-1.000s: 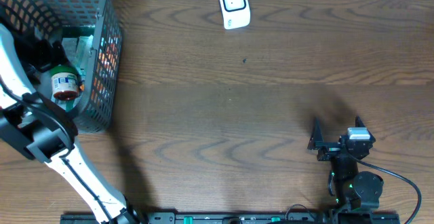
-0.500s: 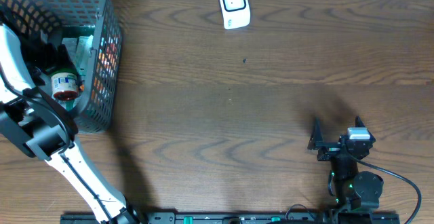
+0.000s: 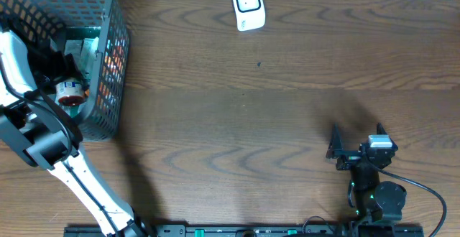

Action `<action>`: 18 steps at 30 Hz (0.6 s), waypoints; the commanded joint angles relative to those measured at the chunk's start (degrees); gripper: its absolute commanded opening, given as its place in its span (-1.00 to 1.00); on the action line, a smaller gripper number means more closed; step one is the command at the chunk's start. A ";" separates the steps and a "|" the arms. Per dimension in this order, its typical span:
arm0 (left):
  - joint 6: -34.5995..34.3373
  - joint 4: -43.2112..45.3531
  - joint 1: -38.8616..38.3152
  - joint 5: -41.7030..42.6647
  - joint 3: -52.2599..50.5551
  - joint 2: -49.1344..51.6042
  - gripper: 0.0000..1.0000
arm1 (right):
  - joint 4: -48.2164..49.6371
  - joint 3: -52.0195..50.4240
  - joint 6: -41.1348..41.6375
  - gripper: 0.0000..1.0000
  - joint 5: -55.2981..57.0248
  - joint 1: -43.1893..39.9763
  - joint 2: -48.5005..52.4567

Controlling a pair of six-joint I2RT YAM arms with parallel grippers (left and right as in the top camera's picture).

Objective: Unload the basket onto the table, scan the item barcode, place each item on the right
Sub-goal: 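Grasp the green-lidded jar with the left gripper and lift it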

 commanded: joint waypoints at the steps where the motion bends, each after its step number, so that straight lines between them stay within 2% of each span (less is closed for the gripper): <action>1: 0.59 0.26 -0.02 2.19 -0.33 0.94 0.58 | -0.24 -0.04 0.37 0.99 0.33 -0.13 -0.31; 4: 0.59 0.35 -0.02 2.19 -0.33 0.94 0.57 | -0.26 -0.04 0.37 0.98 0.33 -0.15 -0.31; 5: 0.59 0.35 -0.04 2.19 -0.35 0.94 0.71 | -0.24 -0.04 0.37 0.98 0.33 -0.15 -0.31; 6: 0.59 0.39 -0.07 2.19 -0.57 0.94 0.76 | -0.24 -0.07 0.37 0.98 0.33 -0.13 -0.31; 12: 0.57 2.97 -0.09 2.03 -3.91 0.96 0.77 | -0.26 -0.04 0.37 0.98 0.33 -0.15 -0.31; 16: 0.55 3.58 -0.09 2.05 -4.24 0.83 0.34 | -0.26 -0.04 0.37 0.98 0.33 -0.15 -0.31; 18: 0.52 3.48 -0.07 2.05 -3.58 0.33 0.27 | -0.24 -0.04 0.37 0.98 0.33 -0.15 -0.31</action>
